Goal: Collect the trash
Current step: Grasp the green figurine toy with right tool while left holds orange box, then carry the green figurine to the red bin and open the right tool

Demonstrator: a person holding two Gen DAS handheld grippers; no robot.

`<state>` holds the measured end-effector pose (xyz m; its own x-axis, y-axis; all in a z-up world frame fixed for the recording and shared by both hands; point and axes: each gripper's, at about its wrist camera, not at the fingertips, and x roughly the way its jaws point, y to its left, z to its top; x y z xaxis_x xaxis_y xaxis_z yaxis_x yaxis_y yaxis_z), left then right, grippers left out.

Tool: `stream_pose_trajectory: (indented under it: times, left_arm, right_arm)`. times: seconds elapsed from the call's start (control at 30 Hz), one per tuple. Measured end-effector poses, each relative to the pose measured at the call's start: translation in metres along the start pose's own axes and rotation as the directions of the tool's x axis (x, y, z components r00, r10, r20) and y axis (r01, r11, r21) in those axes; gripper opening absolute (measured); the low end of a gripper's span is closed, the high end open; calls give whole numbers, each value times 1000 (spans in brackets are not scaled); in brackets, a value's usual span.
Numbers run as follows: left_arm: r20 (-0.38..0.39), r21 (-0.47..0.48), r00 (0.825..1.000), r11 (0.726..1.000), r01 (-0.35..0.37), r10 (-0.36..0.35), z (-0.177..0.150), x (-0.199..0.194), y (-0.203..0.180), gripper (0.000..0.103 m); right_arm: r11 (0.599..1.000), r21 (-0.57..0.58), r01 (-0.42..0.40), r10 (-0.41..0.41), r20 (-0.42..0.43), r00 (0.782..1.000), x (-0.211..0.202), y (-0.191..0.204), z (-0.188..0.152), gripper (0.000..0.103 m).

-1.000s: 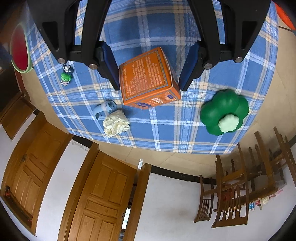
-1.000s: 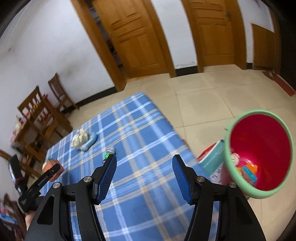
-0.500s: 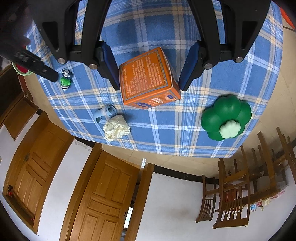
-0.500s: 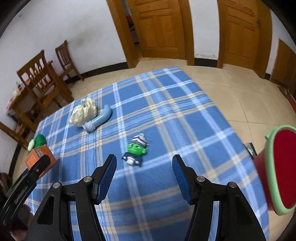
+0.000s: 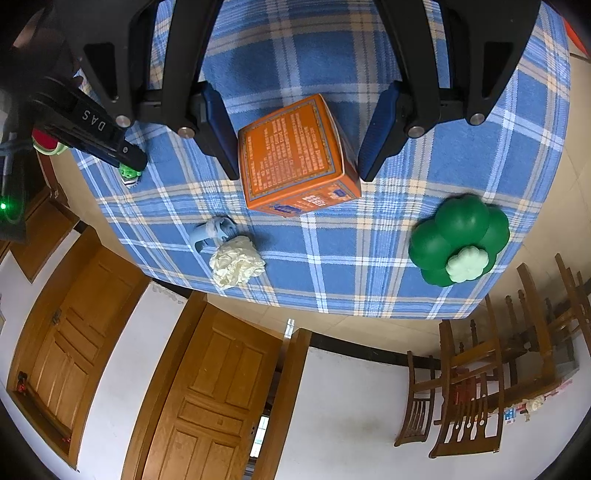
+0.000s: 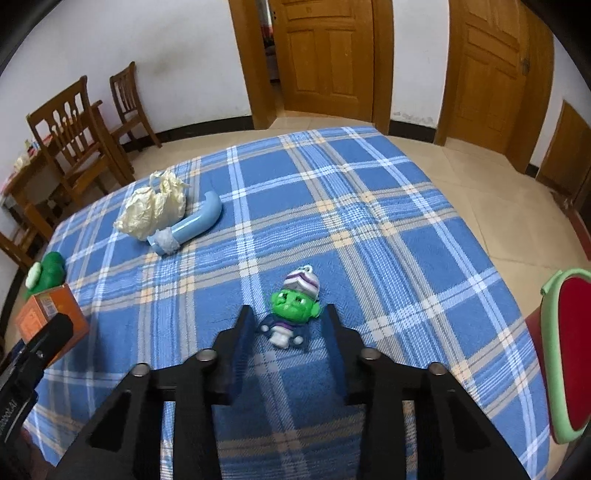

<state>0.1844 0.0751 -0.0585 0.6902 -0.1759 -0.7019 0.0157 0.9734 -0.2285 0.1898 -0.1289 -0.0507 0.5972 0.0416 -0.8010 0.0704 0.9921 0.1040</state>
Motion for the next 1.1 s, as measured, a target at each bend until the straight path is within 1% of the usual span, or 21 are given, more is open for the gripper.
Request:
stream_pose_trajectory:
  times: [0.17, 0.2, 0.23, 0.47, 0.57, 0.7, 0.8, 0.97, 1.1]
  left_arm:
    - [-2, -2, 1000, 1000, 6, -6, 0, 1, 0, 65]
    - [-3, -3, 1000, 1000, 6, -6, 0, 2, 0, 65]
    - [-4, -4, 1000, 1000, 7, -7, 0, 2, 0, 65]
    - [-3, -5, 1000, 1000, 15, -15, -1, 1, 0, 65]
    - [-1, -2, 1000, 1000, 18, -18, -1, 1, -2, 65]
    - [-5, 1, 1000, 1000, 19, -19, -2, 1, -4, 65]
    - [-7, 6, 1000, 1000, 21, -21, -3, 2, -6, 65]
    - [-10, 18, 1000, 1000, 19, -19, -5, 4, -9, 65]
    - [-17, 34, 1000, 999, 18, -17, -7, 7, -15, 65]
  right_arm:
    - [999, 11, -36, 36, -10, 999, -4, -6, -3, 34]
    - [999, 14, -40, 40, -9, 999, -5, -8, -4, 27]
    - [999, 14, -45, 45, -1, 999, -10, -10, -5, 26]
    - [997, 24, -67, 67, 18, 998, -35, -28, -15, 25]
    - [997, 40, -68, 67, 41, 997, -50, -39, -20, 25]
    - [996, 82, -43, 37, 84, 996, -75, -64, -27, 25]
    - [991, 135, -12, -4, 118, 993, -93, -90, -32, 25]
    - [971, 231, 65, -103, 158, 982, -125, -138, -45, 25]
    - [944, 303, 127, -182, 161, 970, -139, -172, -56, 25]
